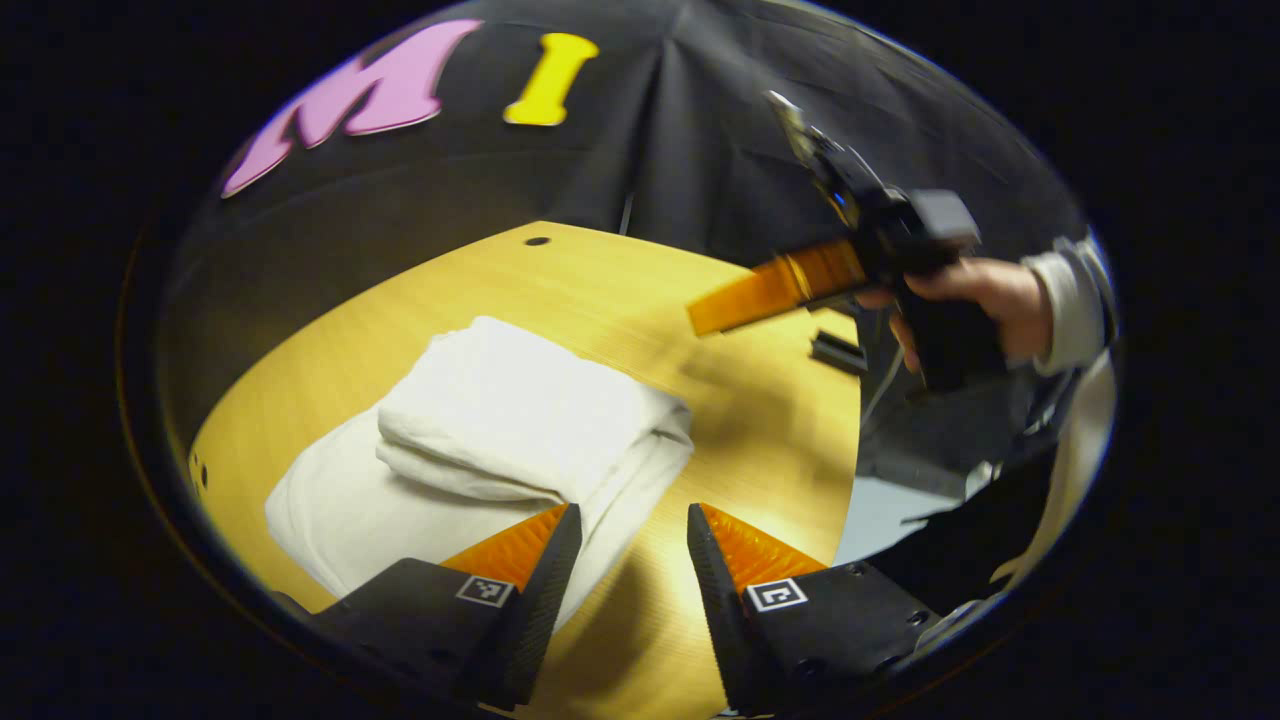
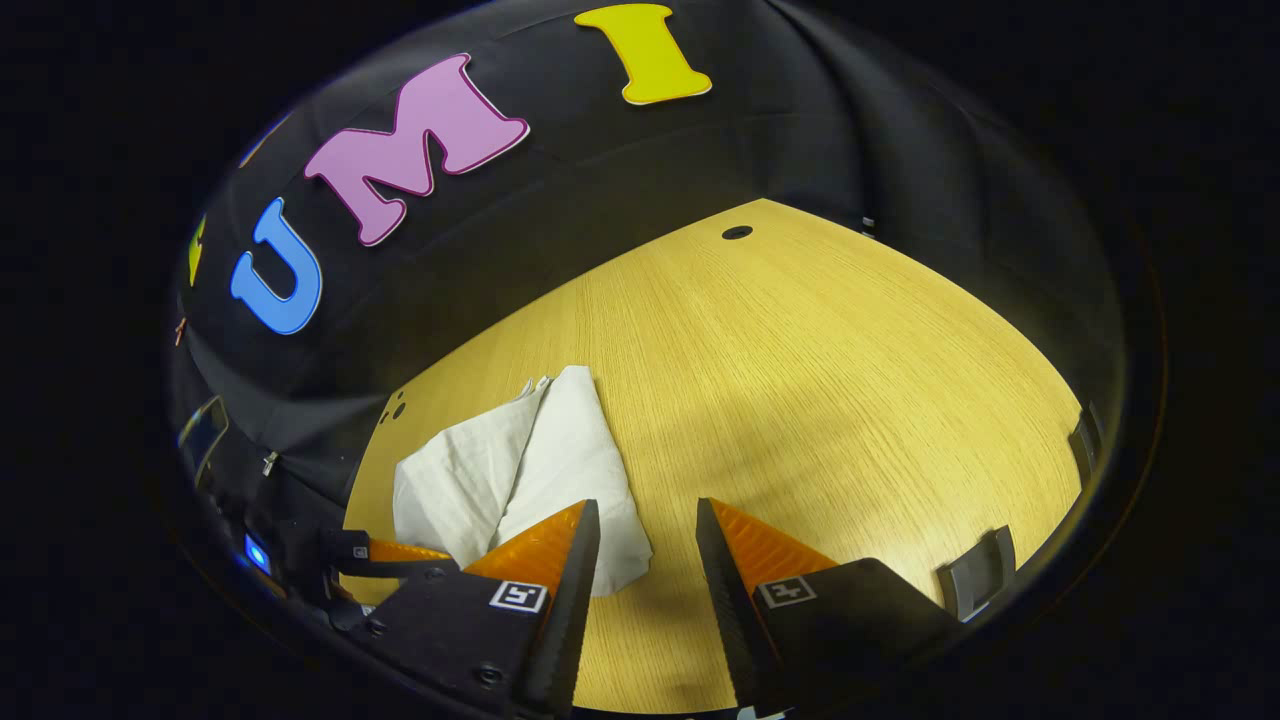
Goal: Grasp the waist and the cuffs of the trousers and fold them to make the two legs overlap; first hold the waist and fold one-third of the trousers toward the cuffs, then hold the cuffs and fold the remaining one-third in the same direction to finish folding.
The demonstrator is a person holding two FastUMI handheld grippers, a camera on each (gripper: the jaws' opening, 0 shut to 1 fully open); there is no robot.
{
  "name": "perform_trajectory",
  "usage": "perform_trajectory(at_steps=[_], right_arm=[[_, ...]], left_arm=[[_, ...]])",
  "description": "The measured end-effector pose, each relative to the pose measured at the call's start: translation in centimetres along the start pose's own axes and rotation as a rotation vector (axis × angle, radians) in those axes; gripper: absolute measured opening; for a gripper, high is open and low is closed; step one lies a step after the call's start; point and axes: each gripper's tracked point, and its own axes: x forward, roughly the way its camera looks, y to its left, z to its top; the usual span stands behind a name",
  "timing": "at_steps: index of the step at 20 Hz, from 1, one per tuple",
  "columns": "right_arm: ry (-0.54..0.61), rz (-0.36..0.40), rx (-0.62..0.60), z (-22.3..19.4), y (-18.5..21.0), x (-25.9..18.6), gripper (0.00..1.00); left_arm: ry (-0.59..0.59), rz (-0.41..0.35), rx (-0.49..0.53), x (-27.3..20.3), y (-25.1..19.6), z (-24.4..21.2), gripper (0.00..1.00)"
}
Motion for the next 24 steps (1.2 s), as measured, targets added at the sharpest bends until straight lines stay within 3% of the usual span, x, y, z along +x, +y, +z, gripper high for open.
perform_trajectory(at_steps=[2,5,8,13,15,16,17,21,24], right_arm=[[-0.003,-0.002,0.000,0.1,0.0,0.0,0.61],[-0.008,-0.005,0.001,0.2,-0.1,-0.1,0.61],[-0.013,0.000,-0.006,0.1,0.1,-0.1,0.61],[-0.019,0.053,-0.032,0.2,1.9,-0.9,0.63],[-0.030,0.092,-0.044,0.6,3.7,-1.7,0.69],[-0.038,0.116,-0.055,0.9,4.7,-2.0,0.64],[-0.044,0.135,-0.070,1.1,5.6,-2.3,0.74],[-0.067,0.206,-0.146,1.6,9.4,-3.4,0.74],[-0.080,0.251,-0.205,1.8,11.8,-4.1,0.80]], left_arm=[[0.032,-0.045,0.117,0.6,-1.6,-0.7,0.75],[0.017,-0.066,0.113,0.1,-3.1,-0.7,0.82],[-0.037,-0.034,-0.033,-0.7,-1.3,0.5,0.89],[-0.184,0.103,-0.293,-4.1,3.7,2.8,0.96],[-0.271,0.151,-0.405,-6.5,5.1,3.5,0.95],[-0.310,0.182,-0.453,-8.0,5.8,3.7,0.95],[-0.348,0.212,-0.497,-9.6,6.5,3.7,0.96],[-0.443,0.332,-0.653,-14.5,8.5,3.3,0.96],[-0.436,0.403,-0.712,-16.1,8.8,2.3,0.95]])
